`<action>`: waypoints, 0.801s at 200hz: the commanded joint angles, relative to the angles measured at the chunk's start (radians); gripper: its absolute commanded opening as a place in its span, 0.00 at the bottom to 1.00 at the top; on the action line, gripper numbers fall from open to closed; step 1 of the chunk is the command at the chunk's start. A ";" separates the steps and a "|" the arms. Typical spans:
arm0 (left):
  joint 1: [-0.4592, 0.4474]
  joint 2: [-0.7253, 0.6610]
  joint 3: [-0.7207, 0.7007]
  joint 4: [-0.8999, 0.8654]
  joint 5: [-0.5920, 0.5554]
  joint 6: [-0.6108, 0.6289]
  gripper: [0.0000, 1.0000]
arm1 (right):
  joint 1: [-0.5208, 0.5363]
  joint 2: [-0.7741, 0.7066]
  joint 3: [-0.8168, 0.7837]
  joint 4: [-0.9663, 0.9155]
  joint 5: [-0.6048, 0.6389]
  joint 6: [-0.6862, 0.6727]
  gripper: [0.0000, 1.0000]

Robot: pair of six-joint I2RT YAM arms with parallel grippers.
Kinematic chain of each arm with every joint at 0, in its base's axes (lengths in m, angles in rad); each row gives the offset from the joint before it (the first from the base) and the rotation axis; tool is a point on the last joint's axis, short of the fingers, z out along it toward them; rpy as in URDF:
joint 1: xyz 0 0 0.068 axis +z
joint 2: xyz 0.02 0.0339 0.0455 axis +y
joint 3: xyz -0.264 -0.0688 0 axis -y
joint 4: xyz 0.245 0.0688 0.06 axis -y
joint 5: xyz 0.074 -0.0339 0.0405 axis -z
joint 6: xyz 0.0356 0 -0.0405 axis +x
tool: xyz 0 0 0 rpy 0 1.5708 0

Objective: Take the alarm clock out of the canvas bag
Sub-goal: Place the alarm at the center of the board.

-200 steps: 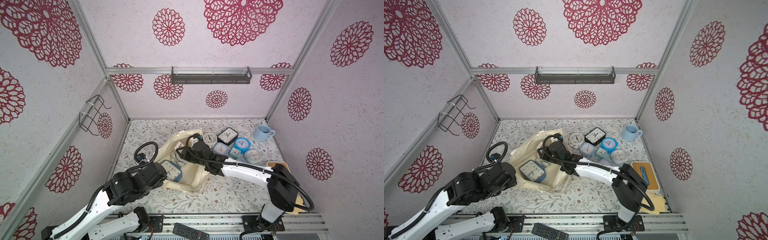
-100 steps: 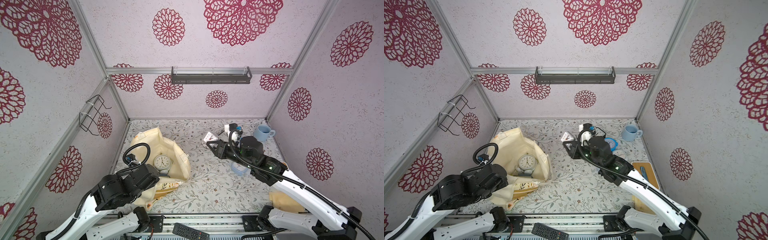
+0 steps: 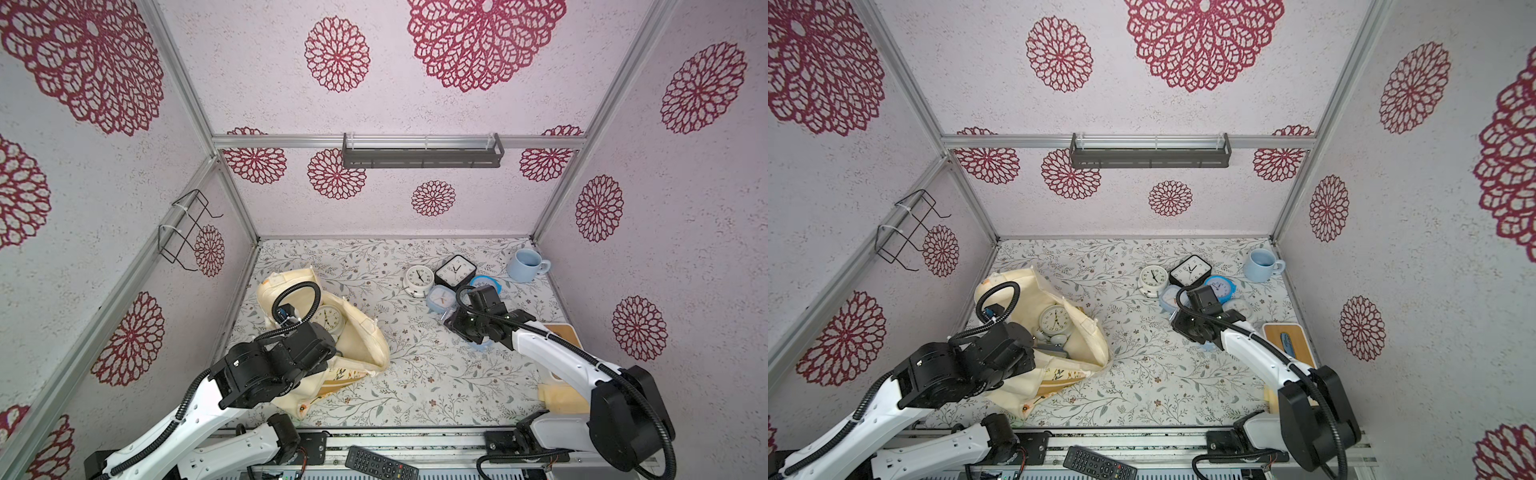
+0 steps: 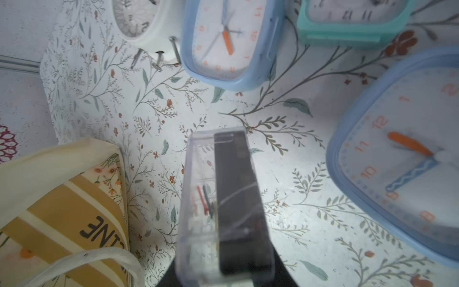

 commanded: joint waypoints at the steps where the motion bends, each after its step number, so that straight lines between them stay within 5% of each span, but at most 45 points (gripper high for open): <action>1: 0.008 -0.007 -0.008 0.065 -0.021 0.020 0.00 | -0.016 0.013 0.000 0.059 0.005 0.040 0.31; 82: 0.008 0.011 0.005 0.079 -0.012 0.044 0.00 | -0.067 0.184 0.041 0.100 0.000 0.043 0.40; 160: 0.008 0.017 0.019 0.085 -0.008 0.044 0.00 | -0.089 0.165 0.071 0.032 0.071 0.055 0.69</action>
